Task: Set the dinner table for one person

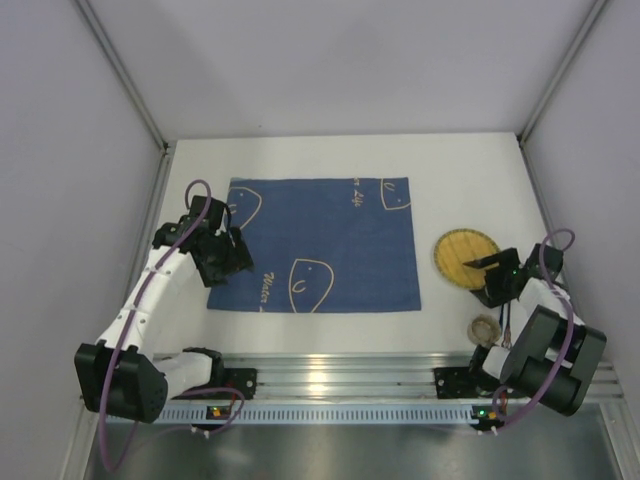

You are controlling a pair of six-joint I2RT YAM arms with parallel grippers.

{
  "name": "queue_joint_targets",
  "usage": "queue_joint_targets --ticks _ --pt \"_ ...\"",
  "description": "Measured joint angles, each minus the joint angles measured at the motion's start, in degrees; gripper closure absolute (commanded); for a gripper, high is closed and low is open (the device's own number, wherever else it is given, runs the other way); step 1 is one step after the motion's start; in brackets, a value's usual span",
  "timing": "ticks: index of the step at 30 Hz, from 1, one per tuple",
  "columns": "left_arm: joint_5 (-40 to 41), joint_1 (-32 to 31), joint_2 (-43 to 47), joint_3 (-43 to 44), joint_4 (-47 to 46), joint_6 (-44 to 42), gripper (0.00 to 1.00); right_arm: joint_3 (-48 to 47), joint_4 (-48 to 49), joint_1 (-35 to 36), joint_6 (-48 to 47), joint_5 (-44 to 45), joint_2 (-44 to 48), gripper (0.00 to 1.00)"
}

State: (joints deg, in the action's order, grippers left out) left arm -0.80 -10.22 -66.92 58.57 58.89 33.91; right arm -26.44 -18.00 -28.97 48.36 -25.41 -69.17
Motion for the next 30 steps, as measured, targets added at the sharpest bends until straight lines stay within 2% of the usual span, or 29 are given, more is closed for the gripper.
queue_joint_targets --ticks 3,8,9,11,12,19,30 --pt "0.2 -0.1 0.0 0.0 0.5 -0.3 0.27 2.7 5.7 -0.1 1.6 0.1 0.1 0.5" --pt "1.3 -0.4 0.0 0.0 1.5 -1.0 0.27 6.2 12.7 -0.1 2.9 0.2 -0.2 0.67" --pt "1.4 -0.4 0.0 0.0 1.6 -1.0 0.27 6.7 13.8 -0.1 3.1 0.0 -0.3 0.75" --pt "1.6 -0.5 0.2 0.0 1.9 -1.0 0.27 7.8 16.0 -0.1 3.1 0.1 -0.6 0.83" --pt "1.7 -0.5 0.2 0.0 2.0 -1.0 0.27 8.3 17.3 -0.1 3.3 0.0 -0.7 0.98" --pt "1.8 -0.9 1.9 0.0 2.9 -1.0 0.27 8.6 20.0 -0.1 3.0 -1.4 0.3 1.0" --pt "1.9 -1.2 3.0 0.0 3.1 -0.8 0.27 -1.9 2.1 0.5 -1.3 4.1 4.7 1.0"
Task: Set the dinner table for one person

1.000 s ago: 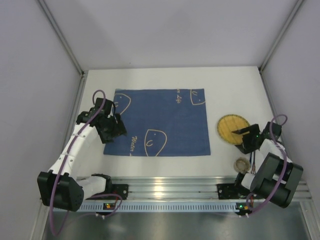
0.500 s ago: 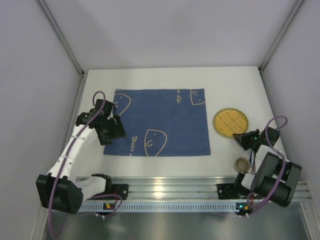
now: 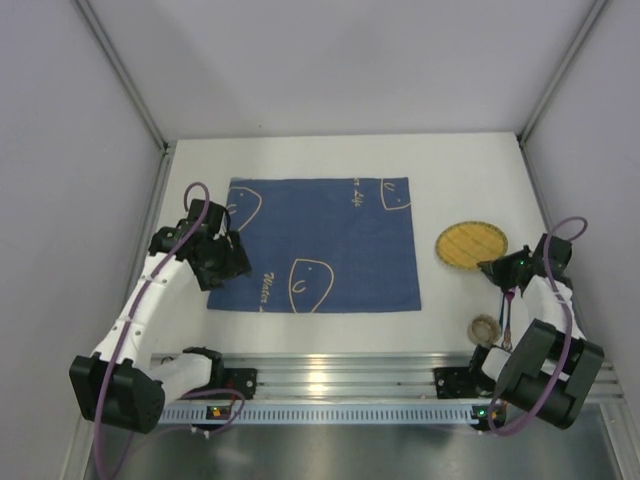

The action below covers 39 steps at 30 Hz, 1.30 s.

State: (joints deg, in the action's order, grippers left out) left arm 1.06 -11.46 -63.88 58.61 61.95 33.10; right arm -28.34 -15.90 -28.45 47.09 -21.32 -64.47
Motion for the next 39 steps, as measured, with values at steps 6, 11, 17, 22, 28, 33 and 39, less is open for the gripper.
queue_joint_targets --ticks 6,11,17,22,28,33,39 --pt "0.1 -0.1 -1.0 2.6 0.3 -0.3 0.27 -11.4 -7.9 2.9 -0.4 1.3 -1.7 1.0" --pt "0.0 -0.3 -3.6 5.2 0.2 -0.3 0.27 -22.9 -10.2 9.4 0.3 2.6 -2.6 1.0" --pt "0.1 -0.7 -4.0 6.1 0.2 -0.3 0.27 -35.0 -11.3 21.2 1.4 3.1 -6.5 1.0" --pt "0.9 -0.7 -3.6 6.1 0.2 -0.3 0.24 -42.1 -10.4 36.4 1.7 0.7 -15.2 1.0" --pt "3.3 -0.7 -0.2 6.3 0.5 -0.2 0.17 -42.6 -3.7 54.5 5.6 -6.2 -27.1 1.0" --pt "5.7 -0.7 3.2 7.3 1.3 0.0 0.09 -42.4 2.3 60.3 9.8 -9.6 -35.8 1.0" --pt "8.3 -0.7 8.4 7.5 3.1 0.4 0.02 -42.5 6.7 60.5 11.8 -10.0 -43.1 1.0"
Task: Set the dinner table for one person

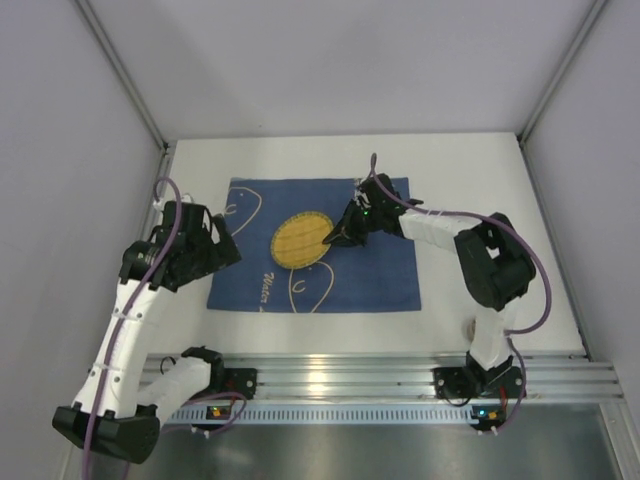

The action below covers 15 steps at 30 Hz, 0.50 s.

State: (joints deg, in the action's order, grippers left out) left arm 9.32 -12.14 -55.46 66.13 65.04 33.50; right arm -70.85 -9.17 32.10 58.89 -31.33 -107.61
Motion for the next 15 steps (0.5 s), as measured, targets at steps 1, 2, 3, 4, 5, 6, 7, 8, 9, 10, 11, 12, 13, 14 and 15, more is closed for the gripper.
queue_joint_targets --ticks 1,2,3,4,5,6,7,8,9,10,11,12,13,14,15 --pt "0.4 0.0 0.8 0.0 0.2 0.0 0.02 -0.2 0.4 0.0 0.1 0.1 -1.3 1.0" --pt "0.8 0.0 1.4 0.0 0.4 0.1 0.02 -0.3 0.7 0.0 0.2 0.1 -2.4 1.0" --pt "1.0 0.0 1.8 0.0 0.6 0.2 0.02 -0.5 0.9 0.0 0.2 0.1 -3.5 1.0" --pt "1.1 0.0 2.3 0.0 1.0 0.3 0.02 -0.8 1.0 0.0 0.2 0.1 -4.7 1.0" --pt "1.2 0.0 2.5 0.0 1.2 0.3 0.02 -1.1 1.1 -0.1 0.3 0.0 -5.6 1.0" --pt "1.2 0.0 3.0 0.0 1.5 0.3 0.02 -1.7 1.2 -0.2 0.3 -0.1 -6.8 1.0" --pt "1.3 0.0 3.2 0.0 1.7 0.3 0.02 -2.1 1.3 -0.3 0.2 -0.1 -7.7 1.0" --pt "1.3 0.0 3.5 0.0 1.9 0.3 0.02 -2.4 1.4 -0.4 0.2 -0.1 -8.2 1.0" --pt "1.3 0.0 3.6 0.0 2.1 0.3 0.02 -2.5 1.6 -0.4 0.1 0.0 -8.4 1.0" --pt "1.4 0.0 3.8 0.0 2.3 0.3 0.02 -2.5 1.3 -0.5 -0.2 0.2 -8.4 1.0" --pt "1.6 0.0 3.9 0.0 2.4 0.2 0.02 -2.7 1.0 -0.5 -0.6 0.3 -8.4 1.0" --pt "1.7 0.0 4.0 0.0 2.5 0.2 0.02 -3.2 0.3 -0.6 -1.2 0.5 -8.4 1.0" --pt "1.9 0.0 4.1 0.0 2.6 0.0 0.02 -3.8 -0.6 -0.6 -1.9 0.8 -8.4 1.0" --pt "2.0 0.0 4.3 0.0 2.6 0.0 0.02 -4.4 -1.7 -0.7 -2.8 1.2 -8.4 1.0" --pt "2.1 0.0 4.4 0.0 2.7 -0.2 0.02 -5.0 -2.6 -0.9 -3.8 1.7 -8.4 1.0"
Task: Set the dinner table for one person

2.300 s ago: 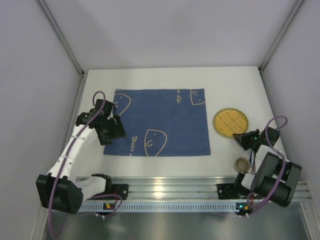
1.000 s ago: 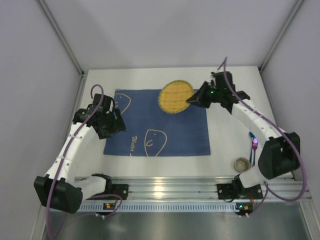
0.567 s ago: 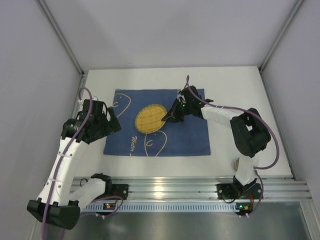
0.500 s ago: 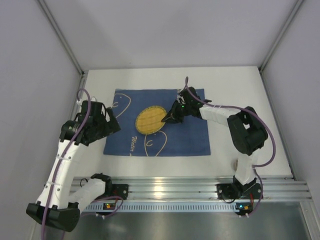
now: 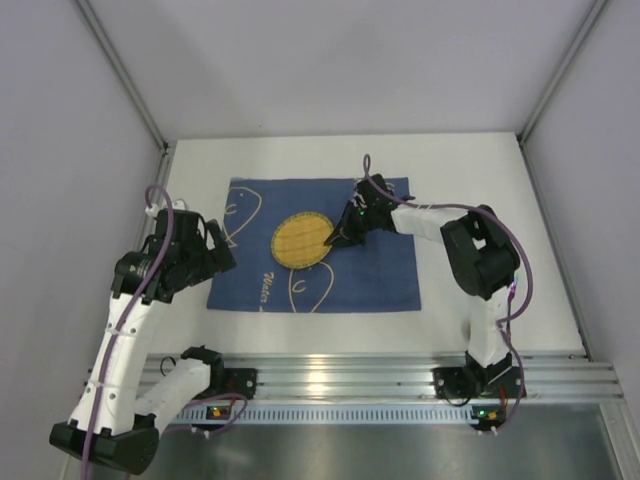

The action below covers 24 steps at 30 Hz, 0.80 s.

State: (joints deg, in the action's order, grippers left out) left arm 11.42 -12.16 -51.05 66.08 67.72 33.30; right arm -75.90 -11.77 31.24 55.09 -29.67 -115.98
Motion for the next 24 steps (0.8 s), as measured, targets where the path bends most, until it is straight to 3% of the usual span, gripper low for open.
queue_joint_targets --ticks 6,7,10,13,24 --pt "0.0 0.0 0.7 -0.3 0.0 -0.4 0.02 -2.0 -4.7 -1.1 -4.6 2.0 0.0 0.98" --pt "0.0 0.0 0.6 -0.3 0.0 -0.5 0.02 -2.3 -5.6 -1.3 -5.2 2.1 0.0 0.93" --pt "0.0 0.0 0.3 -0.4 0.0 -0.7 0.02 -3.8 -7.7 -1.7 -6.6 2.9 -0.9 0.58" --pt "0.0 0.0 -0.6 -0.4 -0.1 -1.2 0.02 -4.2 -9.5 -1.9 -8.2 3.8 -3.1 0.48" --pt "-0.2 0.0 -1.6 -0.4 -0.2 -1.9 0.03 -6.8 -18.4 -2.4 -14.4 6.2 -0.8 0.4"
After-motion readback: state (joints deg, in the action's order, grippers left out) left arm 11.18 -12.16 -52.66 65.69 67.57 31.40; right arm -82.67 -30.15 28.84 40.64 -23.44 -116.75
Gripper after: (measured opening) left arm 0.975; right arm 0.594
